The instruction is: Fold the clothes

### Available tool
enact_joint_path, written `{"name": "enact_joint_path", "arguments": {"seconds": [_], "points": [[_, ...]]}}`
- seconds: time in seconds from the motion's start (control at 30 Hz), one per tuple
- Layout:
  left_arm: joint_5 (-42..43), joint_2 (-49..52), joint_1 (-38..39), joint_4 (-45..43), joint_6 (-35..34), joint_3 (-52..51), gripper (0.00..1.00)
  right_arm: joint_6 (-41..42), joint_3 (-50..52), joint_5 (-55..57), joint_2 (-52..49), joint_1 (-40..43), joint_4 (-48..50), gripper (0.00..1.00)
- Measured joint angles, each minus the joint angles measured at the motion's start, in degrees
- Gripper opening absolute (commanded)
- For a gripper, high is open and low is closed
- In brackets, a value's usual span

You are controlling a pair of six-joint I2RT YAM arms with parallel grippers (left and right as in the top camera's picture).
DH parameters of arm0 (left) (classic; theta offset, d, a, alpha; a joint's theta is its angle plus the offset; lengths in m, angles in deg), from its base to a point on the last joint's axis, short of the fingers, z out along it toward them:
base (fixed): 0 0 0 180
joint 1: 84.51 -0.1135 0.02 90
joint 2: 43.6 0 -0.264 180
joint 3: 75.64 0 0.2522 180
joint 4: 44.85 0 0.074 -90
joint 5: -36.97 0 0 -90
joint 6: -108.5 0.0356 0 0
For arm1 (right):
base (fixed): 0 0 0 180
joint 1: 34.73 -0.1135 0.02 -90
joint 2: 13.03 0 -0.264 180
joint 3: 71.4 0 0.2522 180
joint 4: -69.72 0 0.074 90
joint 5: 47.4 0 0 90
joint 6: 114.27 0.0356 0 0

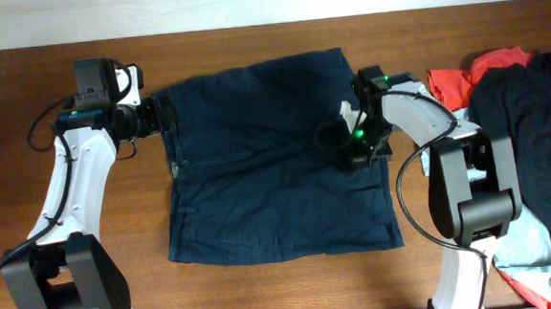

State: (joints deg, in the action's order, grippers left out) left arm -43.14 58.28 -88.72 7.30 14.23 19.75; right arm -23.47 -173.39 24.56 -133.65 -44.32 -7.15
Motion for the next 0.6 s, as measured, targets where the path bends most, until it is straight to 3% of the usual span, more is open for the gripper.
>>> {"name": "enact_joint_path", "arguments": {"seconds": [0.1, 0.17, 0.2, 0.47, 0.6], "points": [[-0.02, 0.0, 0.0, 0.0, 0.0, 0.0, 0.99, -0.02, -4.04, 0.2, 1.09, 0.0, -2.12, 0.05], [0.0, 0.0, 0.0, 0.0, 0.0, 0.0, 0.99, 0.15, -7.39, 0.2, 2.62, 0.0, -3.48, 0.21], [-0.02, 0.0, 0.0, 0.0, 0.0, 0.0, 0.99, 0.17, -9.33, 0.2, 3.58, 0.02, -4.09, 0.22], [-0.02, 0.0, 0.0, 0.0, 0.0, 0.0, 0.99, 1.99, -16.57, 0.68, 9.2, 3.41, -11.08, 0.24], [-0.02, 0.0, 0.0, 1.05, 0.0, 0.0, 0.99, 2.29, -16.57, 3.52, 9.09, 8.72, -15.54, 0.45]]}}
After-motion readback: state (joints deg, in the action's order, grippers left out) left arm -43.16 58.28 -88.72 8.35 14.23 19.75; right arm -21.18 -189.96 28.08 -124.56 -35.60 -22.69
